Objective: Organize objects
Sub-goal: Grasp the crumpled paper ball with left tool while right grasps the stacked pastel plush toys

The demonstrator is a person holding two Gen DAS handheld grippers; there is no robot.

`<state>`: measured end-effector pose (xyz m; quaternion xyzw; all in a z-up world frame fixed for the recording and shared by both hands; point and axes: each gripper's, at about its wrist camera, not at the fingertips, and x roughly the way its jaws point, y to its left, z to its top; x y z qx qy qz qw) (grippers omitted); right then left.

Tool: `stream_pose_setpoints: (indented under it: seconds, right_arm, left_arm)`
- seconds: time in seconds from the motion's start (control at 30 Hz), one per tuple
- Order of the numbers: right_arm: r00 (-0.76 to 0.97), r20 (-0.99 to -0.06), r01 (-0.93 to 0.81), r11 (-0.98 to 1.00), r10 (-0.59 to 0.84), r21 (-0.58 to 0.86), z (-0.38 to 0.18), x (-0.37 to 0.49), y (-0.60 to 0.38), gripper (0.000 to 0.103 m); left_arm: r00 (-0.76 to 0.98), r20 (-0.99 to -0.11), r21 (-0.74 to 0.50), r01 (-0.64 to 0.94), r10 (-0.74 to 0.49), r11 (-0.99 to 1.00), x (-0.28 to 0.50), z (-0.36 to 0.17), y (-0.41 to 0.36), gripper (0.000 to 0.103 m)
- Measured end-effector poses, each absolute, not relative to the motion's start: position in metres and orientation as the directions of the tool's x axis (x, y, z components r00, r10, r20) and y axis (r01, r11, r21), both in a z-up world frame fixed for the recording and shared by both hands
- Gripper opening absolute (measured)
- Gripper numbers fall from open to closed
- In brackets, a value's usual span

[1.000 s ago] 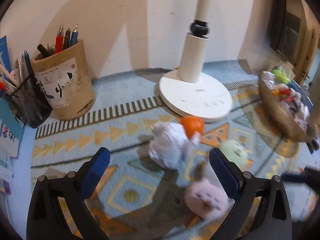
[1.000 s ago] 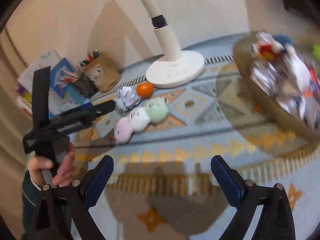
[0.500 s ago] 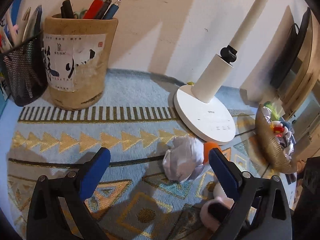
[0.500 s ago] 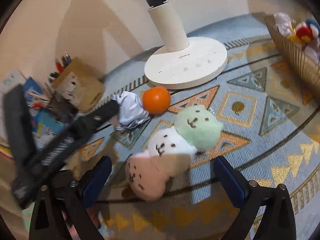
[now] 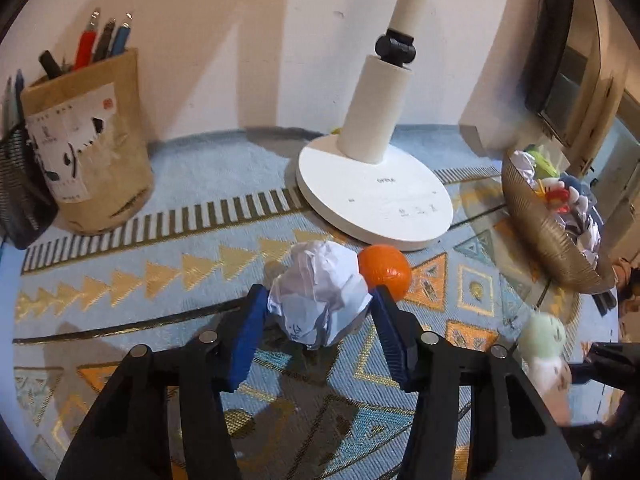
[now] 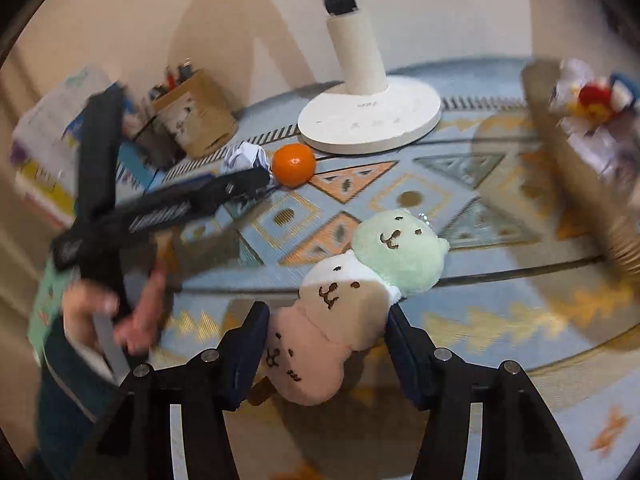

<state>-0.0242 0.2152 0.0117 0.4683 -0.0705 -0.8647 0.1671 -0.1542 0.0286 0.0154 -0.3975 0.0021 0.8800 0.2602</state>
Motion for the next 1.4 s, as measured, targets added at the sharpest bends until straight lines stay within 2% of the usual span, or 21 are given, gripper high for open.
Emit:
stream_pose_setpoints:
  seconds: [0.1, 0.17, 0.23, 0.4, 0.53, 0.6, 0.77, 0.93, 1.1, 1.27, 1.3, 1.37, 1.4]
  right_arm:
    - [-0.459, -0.788, 0.320, -0.904, -0.411, 0.285, 0.014, -0.014, 0.221, 0.060]
    - [-0.468, -0.798, 0.334, -0.912, -0.381, 0.240, 0.017, -0.006, 0.226, 0.065]
    - [-0.488, -0.795, 0.311, -0.923, -0.361, 0.228, 0.020, 0.000, 0.237, 0.071]
    - [-0.466, -0.791, 0.239, -0.918, -0.395, 0.318, 0.019, -0.001, 0.253, 0.073]
    - [-0.407, -0.817, 0.143, -0.912, -0.408, 0.384, 0.004, -0.023, 0.243, 0.078]
    - [-0.382, -0.825, 0.125, -0.907, -0.418, 0.401, 0.002, -0.042, 0.229, 0.082]
    - [-0.390, -0.836, 0.406, -0.887, -0.386, 0.221, 0.019, -0.043, 0.175, 0.082]
    - [-0.448, -0.795, 0.338, -0.901, -0.408, 0.272, 0.022, -0.015, 0.204, 0.082]
    - [-0.424, -0.832, 0.291, -0.923, -0.359, 0.251, 0.002, -0.001, 0.205, 0.083]
    - [-0.524, -0.826, 0.183, -0.975, -0.208, 0.129, -0.003, 0.008, 0.188, 0.083]
    - [-0.542, -0.822, 0.157, -0.982, -0.178, 0.109, -0.004, 0.009, 0.187, 0.081]
    - [-0.583, -0.807, 0.112, -0.993, -0.099, 0.040, -0.004, 0.014, 0.183, 0.065]
    - [-0.594, -0.801, 0.097, -0.995, -0.074, 0.020, -0.003, 0.016, 0.184, 0.050]
  left_arm:
    - [-0.580, -0.656, -0.203, -0.481, 0.483, -0.853, -0.141, 0.025, 0.024, 0.045]
    - [-0.575, -0.670, -0.217, -0.452, 0.469, -0.865, -0.136, 0.026, 0.019, 0.045]
    - [-0.579, -0.678, -0.212, -0.436, 0.453, -0.875, -0.125, 0.032, 0.016, 0.045]
    - [-0.615, -0.666, -0.222, -0.375, 0.421, -0.900, -0.069, 0.050, 0.002, 0.045]
    - [-0.649, -0.599, -0.321, -0.342, 0.469, -0.883, -0.025, 0.038, -0.015, 0.045]
    - [-0.656, -0.590, -0.331, -0.334, 0.470, -0.882, -0.014, 0.030, -0.017, 0.045]
    - [-0.668, -0.612, -0.282, -0.315, 0.423, -0.906, -0.016, 0.023, -0.013, 0.045]
    - [-0.674, -0.609, -0.262, -0.325, 0.417, -0.909, -0.011, 0.023, -0.011, 0.046]
    - [-0.675, -0.609, -0.263, -0.325, 0.417, -0.908, -0.011, 0.023, -0.012, 0.046]
    - [-0.680, -0.603, -0.252, -0.334, 0.418, -0.908, -0.009, 0.025, -0.010, 0.046]
    - [-0.681, -0.604, -0.246, -0.336, 0.414, -0.909, -0.008, 0.025, -0.009, 0.046]
    - [-0.682, -0.604, -0.236, -0.340, 0.412, -0.910, -0.008, 0.025, -0.007, 0.046]
    - [-0.685, -0.601, -0.230, -0.343, 0.410, -0.911, -0.007, 0.026, -0.006, 0.046]
